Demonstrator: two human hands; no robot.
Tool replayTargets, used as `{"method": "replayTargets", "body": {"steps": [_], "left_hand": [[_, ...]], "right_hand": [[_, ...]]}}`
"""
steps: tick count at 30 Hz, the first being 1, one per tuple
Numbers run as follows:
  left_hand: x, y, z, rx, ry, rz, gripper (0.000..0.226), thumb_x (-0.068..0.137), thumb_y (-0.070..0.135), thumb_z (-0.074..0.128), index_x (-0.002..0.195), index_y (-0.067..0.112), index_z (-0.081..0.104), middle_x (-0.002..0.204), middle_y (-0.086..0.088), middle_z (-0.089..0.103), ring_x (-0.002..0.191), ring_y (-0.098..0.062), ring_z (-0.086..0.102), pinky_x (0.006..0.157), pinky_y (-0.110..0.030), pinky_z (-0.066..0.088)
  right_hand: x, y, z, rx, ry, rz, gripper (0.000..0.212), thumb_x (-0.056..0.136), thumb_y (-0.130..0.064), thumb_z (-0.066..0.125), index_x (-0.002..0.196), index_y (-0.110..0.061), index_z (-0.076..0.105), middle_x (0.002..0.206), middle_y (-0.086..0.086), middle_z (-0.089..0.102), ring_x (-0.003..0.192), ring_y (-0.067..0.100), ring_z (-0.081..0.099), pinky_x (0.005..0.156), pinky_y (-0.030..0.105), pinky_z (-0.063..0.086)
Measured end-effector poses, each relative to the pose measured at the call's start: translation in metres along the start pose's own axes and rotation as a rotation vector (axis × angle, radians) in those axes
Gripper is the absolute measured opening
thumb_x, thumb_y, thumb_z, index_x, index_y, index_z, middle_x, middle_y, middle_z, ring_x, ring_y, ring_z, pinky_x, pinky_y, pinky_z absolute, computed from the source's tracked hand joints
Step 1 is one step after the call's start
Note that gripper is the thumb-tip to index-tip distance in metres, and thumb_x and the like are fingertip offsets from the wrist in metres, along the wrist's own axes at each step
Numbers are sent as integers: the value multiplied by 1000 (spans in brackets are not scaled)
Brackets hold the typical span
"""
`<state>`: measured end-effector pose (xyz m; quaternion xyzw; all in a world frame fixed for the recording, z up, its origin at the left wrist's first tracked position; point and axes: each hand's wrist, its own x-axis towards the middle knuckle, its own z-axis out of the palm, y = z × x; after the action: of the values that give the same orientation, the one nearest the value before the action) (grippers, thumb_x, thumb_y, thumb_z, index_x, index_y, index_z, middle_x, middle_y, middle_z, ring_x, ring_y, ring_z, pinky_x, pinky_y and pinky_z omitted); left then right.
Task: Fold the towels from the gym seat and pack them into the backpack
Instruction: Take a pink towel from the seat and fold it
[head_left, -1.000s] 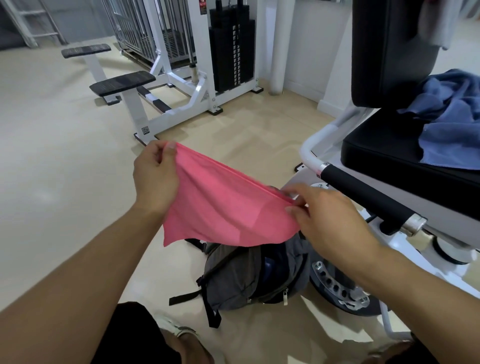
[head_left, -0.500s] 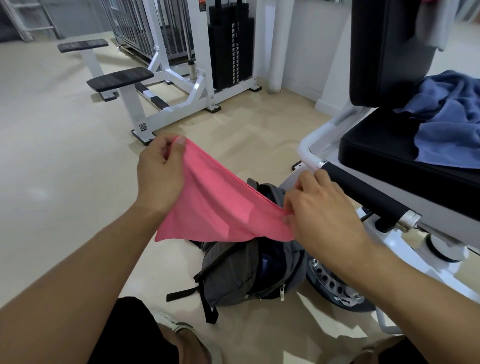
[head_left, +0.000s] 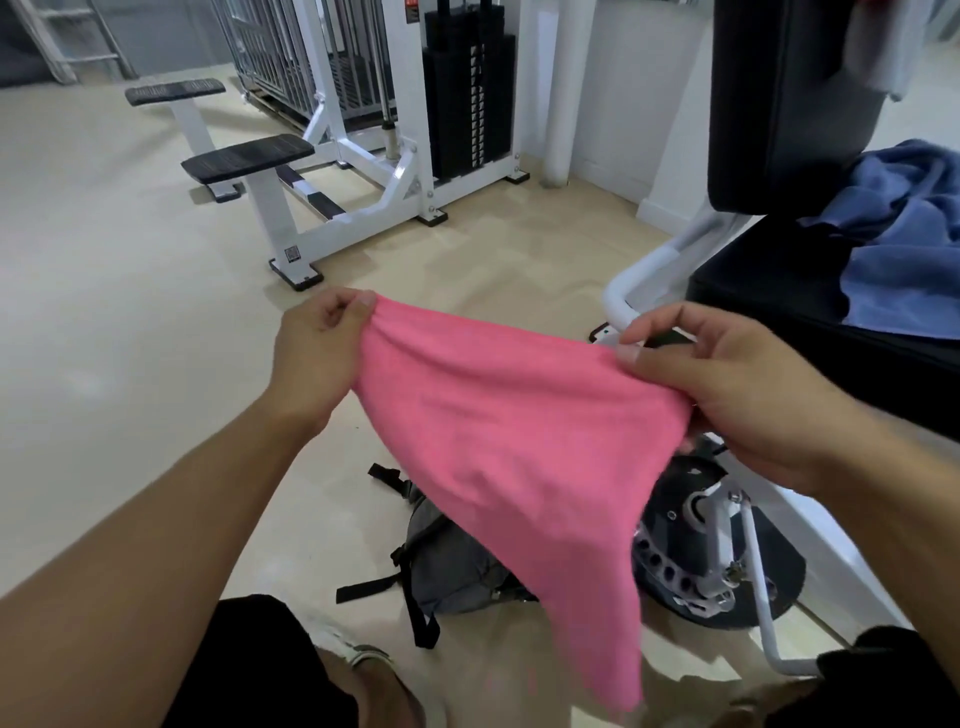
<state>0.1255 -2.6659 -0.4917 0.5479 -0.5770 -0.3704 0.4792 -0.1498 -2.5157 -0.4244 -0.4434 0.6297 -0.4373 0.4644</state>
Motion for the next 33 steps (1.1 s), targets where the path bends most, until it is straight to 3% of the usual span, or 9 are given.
{"method": "replayTargets", "body": {"steps": [5, 7, 10, 13, 16, 20, 24, 28, 33], "left_hand": [[-9, 10, 13, 71, 4, 24, 19, 99, 30, 62, 83, 32, 71, 75, 21, 70, 64, 14, 58, 70, -15, 47], [-17, 18, 19, 70, -13, 42, 21, 99, 29, 62, 81, 33, 70, 70, 29, 69, 66, 16, 58, 69, -7, 44], [-34, 31, 29, 15, -91, 56, 19, 99, 25, 63, 84, 29, 75, 73, 24, 72, 70, 7, 63, 76, -19, 50], [-53, 42, 40, -38, -198, 66, 17, 98, 23, 65, 86, 27, 77, 72, 15, 75, 66, 0, 65, 69, -30, 54], [-75, 53, 49, -73, -314, 74, 16, 97, 22, 66, 85, 27, 76, 71, 7, 76, 64, -8, 67, 69, -42, 60], [-92, 61, 54, -200, -443, 46, 17, 88, 31, 66, 91, 19, 78, 82, -8, 79, 72, -20, 72, 76, -46, 61], [-96, 62, 56, -241, -468, 12, 17, 95, 19, 61, 93, 16, 78, 88, -14, 78, 76, -21, 72, 76, -37, 61], [-97, 61, 54, -189, -468, 36, 21, 96, 25, 60, 92, 22, 81, 92, -19, 76, 87, -40, 72, 87, -61, 56], [-100, 60, 53, -181, -507, 89, 24, 95, 36, 59, 98, 30, 82, 92, -9, 78, 94, -38, 72, 91, -58, 57]], "right_hand": [[4, 15, 8, -201, 48, -53, 2, 96, -15, 68, 97, -13, 68, 68, 15, 55, 49, 27, 61, 52, 42, 62], [0, 12, 11, -155, -5, -52, 4, 96, -14, 68, 96, -13, 72, 65, 14, 63, 50, 26, 66, 53, 38, 62], [-7, 7, 17, -65, -233, -14, 13, 96, -13, 66, 106, -9, 73, 84, 15, 77, 70, 25, 76, 56, 30, 62], [-12, 9, 21, -191, -455, -86, 25, 99, -12, 62, 122, -21, 67, 107, -1, 79, 98, 19, 75, 76, 38, 64], [-11, 16, 27, -350, -275, -277, 18, 99, -19, 64, 113, -27, 72, 99, -11, 79, 92, 10, 74, 87, 41, 60], [-10, 17, 26, -438, 63, -454, 8, 88, -38, 75, 94, -37, 80, 81, -6, 67, 75, 7, 62, 69, 26, 51], [-11, 14, 26, -469, 113, -480, 4, 83, -40, 79, 86, -39, 77, 88, -13, 64, 91, 3, 59, 77, 11, 45], [-10, 16, 27, -473, 159, -480, 5, 83, -38, 80, 85, -34, 77, 83, -17, 69, 93, 2, 61, 77, 11, 44], [-11, 15, 28, -411, 180, -437, 8, 82, -36, 81, 81, -30, 77, 80, -17, 71, 89, -1, 64, 76, 11, 48]]}}
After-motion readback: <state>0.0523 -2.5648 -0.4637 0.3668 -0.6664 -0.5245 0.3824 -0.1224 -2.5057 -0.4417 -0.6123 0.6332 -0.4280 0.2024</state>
